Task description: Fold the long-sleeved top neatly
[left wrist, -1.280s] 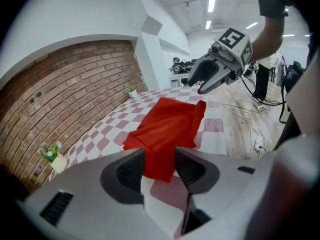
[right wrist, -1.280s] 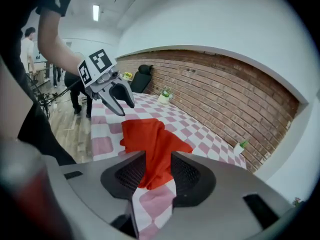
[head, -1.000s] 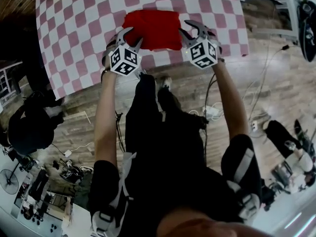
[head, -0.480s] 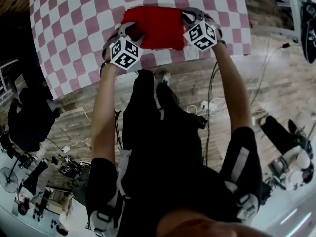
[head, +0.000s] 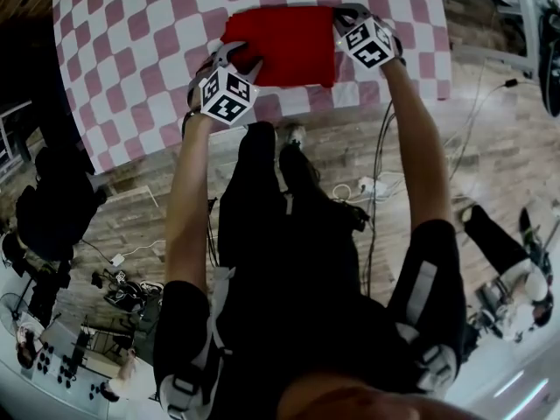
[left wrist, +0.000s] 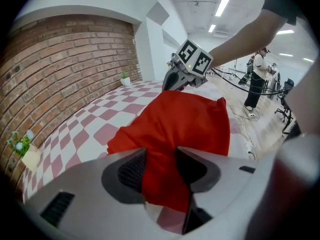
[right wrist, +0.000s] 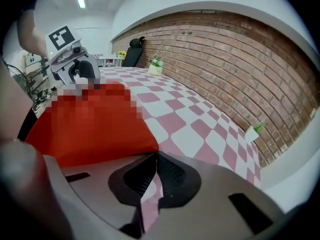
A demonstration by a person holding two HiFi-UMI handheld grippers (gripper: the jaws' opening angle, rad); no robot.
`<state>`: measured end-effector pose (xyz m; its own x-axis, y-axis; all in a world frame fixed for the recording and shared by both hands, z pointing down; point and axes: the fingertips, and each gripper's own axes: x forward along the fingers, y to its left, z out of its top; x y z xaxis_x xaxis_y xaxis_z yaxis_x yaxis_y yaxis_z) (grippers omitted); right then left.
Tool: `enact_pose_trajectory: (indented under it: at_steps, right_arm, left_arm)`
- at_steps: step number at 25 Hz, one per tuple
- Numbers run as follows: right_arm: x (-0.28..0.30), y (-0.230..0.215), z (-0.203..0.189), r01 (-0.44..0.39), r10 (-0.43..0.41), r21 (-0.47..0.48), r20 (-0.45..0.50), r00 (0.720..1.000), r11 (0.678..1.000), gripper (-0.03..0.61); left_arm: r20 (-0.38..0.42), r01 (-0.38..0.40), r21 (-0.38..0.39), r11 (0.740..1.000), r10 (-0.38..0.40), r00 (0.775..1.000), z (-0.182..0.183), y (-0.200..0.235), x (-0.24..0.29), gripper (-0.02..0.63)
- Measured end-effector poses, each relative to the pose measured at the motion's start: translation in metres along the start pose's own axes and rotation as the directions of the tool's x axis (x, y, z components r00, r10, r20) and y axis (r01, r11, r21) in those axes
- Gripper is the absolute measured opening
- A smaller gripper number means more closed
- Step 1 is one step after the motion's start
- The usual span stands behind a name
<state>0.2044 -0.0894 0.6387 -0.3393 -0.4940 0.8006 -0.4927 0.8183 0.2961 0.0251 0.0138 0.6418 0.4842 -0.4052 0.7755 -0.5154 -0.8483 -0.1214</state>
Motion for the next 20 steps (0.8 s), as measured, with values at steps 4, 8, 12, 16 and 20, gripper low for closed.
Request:
enact_pose_trajectory:
  at_steps: [4, 8, 12, 16, 20]
  right_arm:
    - [0.011, 0.003, -0.011, -0.011, 0.012, 0.027, -0.027, 1.0, 1.0, 0.012]
    - [0.015, 0.004, -0.015, -0.003, 0.005, 0.06, -0.037, 0.999, 0.998, 0.013]
    - [0.01, -0.003, -0.027, 0.066, -0.06, 0.054, -0.102, 0.993, 0.996, 0.014]
    - [-0.014, -0.013, -0.027, 0.112, -0.106, 0.101, -0.067, 0.992, 0.989, 0.014]
    - [-0.049, -0.021, -0.008, 0.172, -0.17, 0.213, -0.028, 0.985, 0.962, 0.014]
  left_arm:
    - [0.025, -0.003, -0.049, 0.999, 0.004, 1.0, -0.004, 0.0, 0.003, 0.189]
    - [0.047, -0.002, -0.1, 0.995, 0.006, 0.999, -0.007, 0.001, 0.004, 0.189]
    - [0.01, -0.013, -0.089, 0.996, 0.014, 1.0, -0.007, 0.0, 0.002, 0.19]
    - [-0.01, -0.049, 0.002, 0.999, 0.049, 0.999, 0.002, 0.002, -0.006, 0.19]
    - [0.076, -0.049, -0.077, 0.996, 0.055, 0.996, 0.021, 0.01, -0.03, 0.19]
